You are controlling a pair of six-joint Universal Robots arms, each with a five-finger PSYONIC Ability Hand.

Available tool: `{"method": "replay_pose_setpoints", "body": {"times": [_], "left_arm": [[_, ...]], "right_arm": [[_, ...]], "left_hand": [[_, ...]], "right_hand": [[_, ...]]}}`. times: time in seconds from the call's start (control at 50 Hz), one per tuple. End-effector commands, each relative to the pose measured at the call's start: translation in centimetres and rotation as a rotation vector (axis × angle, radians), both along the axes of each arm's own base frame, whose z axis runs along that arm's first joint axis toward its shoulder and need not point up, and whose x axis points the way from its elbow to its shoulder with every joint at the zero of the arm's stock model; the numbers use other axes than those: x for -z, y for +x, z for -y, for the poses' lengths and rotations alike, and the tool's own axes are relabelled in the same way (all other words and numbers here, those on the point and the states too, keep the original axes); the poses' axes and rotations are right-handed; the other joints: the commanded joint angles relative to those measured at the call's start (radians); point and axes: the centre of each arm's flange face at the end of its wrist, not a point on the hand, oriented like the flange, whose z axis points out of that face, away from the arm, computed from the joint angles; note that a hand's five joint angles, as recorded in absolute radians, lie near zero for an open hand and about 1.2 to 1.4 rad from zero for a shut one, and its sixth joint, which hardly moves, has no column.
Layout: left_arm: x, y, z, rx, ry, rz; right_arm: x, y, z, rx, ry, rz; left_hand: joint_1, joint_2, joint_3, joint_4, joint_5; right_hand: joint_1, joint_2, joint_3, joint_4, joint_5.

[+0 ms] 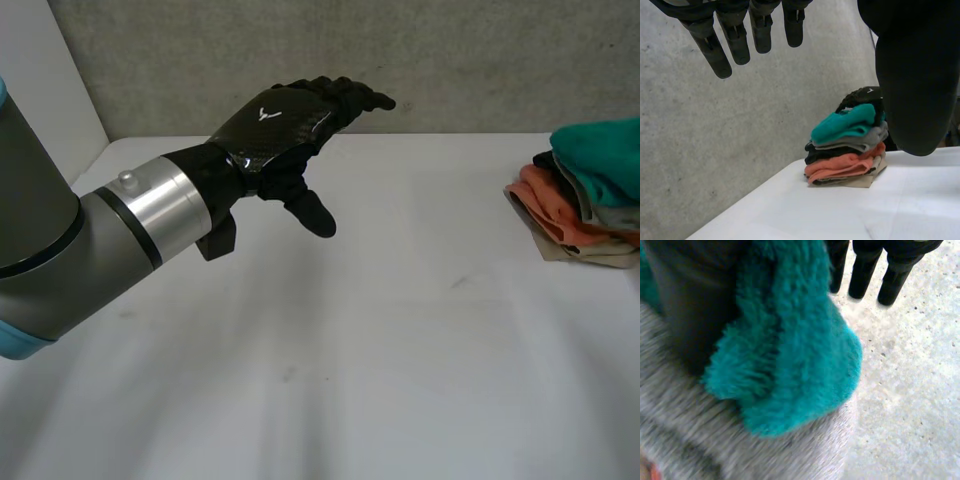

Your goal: Fold the laundry.

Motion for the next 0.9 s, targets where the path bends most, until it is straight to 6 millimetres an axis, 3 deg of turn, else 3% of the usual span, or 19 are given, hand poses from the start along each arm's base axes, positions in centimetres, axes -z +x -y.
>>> {"method": "replay_pose_setpoints", "body": {"times": [0.02, 0.1, 0.18, 0.2, 0.26, 0.28, 0.32, 0.34, 0.4, 0.48, 0.52, 0.54, 0.56, 0.58, 0.62, 0.66, 0.7, 0.76, 0.9], "left_arm": [[-0.9, -0.7, -1.3, 0.032, -0.019, -0.016], [-1.2, -1.1, -2.4, 0.058, -0.026, -0.020], [-1.1, -1.3, -2.9, 0.071, -0.020, -0.020], [-1.1, -1.3, -2.9, 0.071, -0.019, -0.021], [-1.6, -1.4, -3.0, 0.074, -0.031, -0.033], [-1.9, -1.5, -3.0, 0.075, -0.035, -0.039], [-3.4, -1.7, -3.1, 0.066, -0.072, -0.079], [-4.3, -1.7, -3.0, 0.055, -0.092, -0.102], [-7.6, -1.2, -2.4, -0.026, -0.140, -0.200], [-11.1, 0.4, -1.9, -0.155, -0.180, -0.308], [-12.3, 1.8, -1.3, -0.252, -0.204, -0.345], [-12.6, 2.3, -1.0, -0.281, -0.208, -0.349], [-12.8, 3.1, -0.5, -0.323, -0.215, -0.352], [-12.7, 4.7, 0.9, -0.406, -0.217, -0.340], [-11.9, 7.2, 3.0, -0.529, -0.200, -0.295], [-10.2, 10.2, 5.2, -0.667, -0.164, -0.216], [-8.6, 12.3, 6.5, -0.758, -0.129, -0.147], [-5.2, 15.5, 8.4, -0.881, -0.066, 0.004], [3.5, 20.6, 10.6, -1.007, 0.058, 0.366]], "right_arm": [[-5.2, 0.0, -2.4, 0.116, 0.034, 0.015], [-5.8, -1.3, -4.0, 0.263, 0.134, 0.031], [-7.2, -5.9, -4.6, 0.459, 0.151, -0.033], [-8.1, -7.9, -4.9, 0.530, 0.136, -0.082], [-9.9, -10.1, -4.8, 0.605, 0.070, -0.143], [-12.0, -10.8, -4.5, 0.636, -0.015, -0.174], [-14.3, -10.4, -4.3, 0.643, -0.108, -0.180], [-16.5, -8.9, -4.2, 0.617, -0.198, -0.167], [-19.1, -5.8, -4.4, 0.544, -0.308, -0.117], [-23.5, 0.0, -6.2, 0.386, -0.504, -0.035], [-23.9, 4.2, -7.6, 0.257, -0.542, 0.001], [-23.5, 5.7, -7.9, 0.210, -0.539, 0.005], [-22.5, 8.8, -8.6, 0.096, -0.528, 0.011], [-22.1, 10.2, -9.0, 0.044, -0.526, 0.013], [-20.0, 14.4, -10.6, -0.106, -0.484, 0.018], [-18.5, 17.0, -11.9, -0.195, -0.441, 0.025], [-15.7, 19.9, -13.7, -0.290, -0.348, 0.033], [-12.4, 21.7, -15.5, -0.347, -0.227, 0.029], [-7.2, 22.6, -17.1, -0.379, -0.045, -0.018]], "left_hand": [[-0.015, -0.031, -0.036, -0.028, -0.046], [-0.015, -0.031, -0.036, -0.028, -0.046], [-0.015, -0.031, -0.036, -0.028, -0.046], [-0.015, -0.031, -0.036, -0.028, -0.046], [-0.014, -0.031, -0.035, -0.027, -0.045], [-0.014, -0.031, -0.035, -0.027, -0.045], [-0.011, -0.028, -0.032, -0.024, -0.042], [-0.008, -0.025, -0.029, -0.021, -0.039], [-0.008, -0.025, -0.029, -0.021, -0.039], [-0.015, -0.031, -0.036, -0.028, -0.046], [-0.015, -0.031, -0.036, -0.028, -0.046], [-0.015, -0.031, -0.036, -0.028, -0.046], [-0.015, -0.031, -0.036, -0.028, -0.046], [-0.015, -0.031, -0.036, -0.028, -0.046], [-0.015, -0.031, -0.036, -0.028, -0.046], [-0.015, -0.031, -0.036, -0.028, -0.046], [-0.015, -0.031, -0.036, -0.028, -0.046], [-0.015, -0.031, -0.036, -0.028, -0.046], [-0.015, -0.031, -0.036, -0.028, -0.046]], "right_hand": [[-0.071, -0.068, -0.088, -0.092, -0.130], [-0.071, -0.068, -0.088, -0.092, -0.130], [-0.071, -0.068, -0.088, -0.092, -0.130], [-0.071, -0.068, -0.088, -0.092, -0.130], [-0.071, -0.068, -0.088, -0.092, -0.130], [-0.071, -0.068, -0.088, -0.092, -0.130], [-0.071, -0.068, -0.088, -0.092, -0.130], [-0.071, -0.068, -0.088, -0.092, -0.130], [-0.071, -0.068, -0.088, -0.092, -0.130], [-0.071, -0.068, -0.088, -0.092, -0.130], [-0.071, -0.068, -0.088, -0.092, -0.130], [-0.071, -0.068, -0.088, -0.092, -0.130], [-0.071, -0.068, -0.088, -0.092, -0.130], [-0.071, -0.068, -0.088, -0.092, -0.130], [-0.071, -0.068, -0.088, -0.092, -0.130], [-0.071, -0.068, -0.088, -0.092, -0.130], [-0.071, -0.068, -0.088, -0.092, -0.130], [-0.071, -0.068, -0.088, -0.092, -0.130], [-0.071, -0.068, -0.088, -0.092, -0.130]]}}
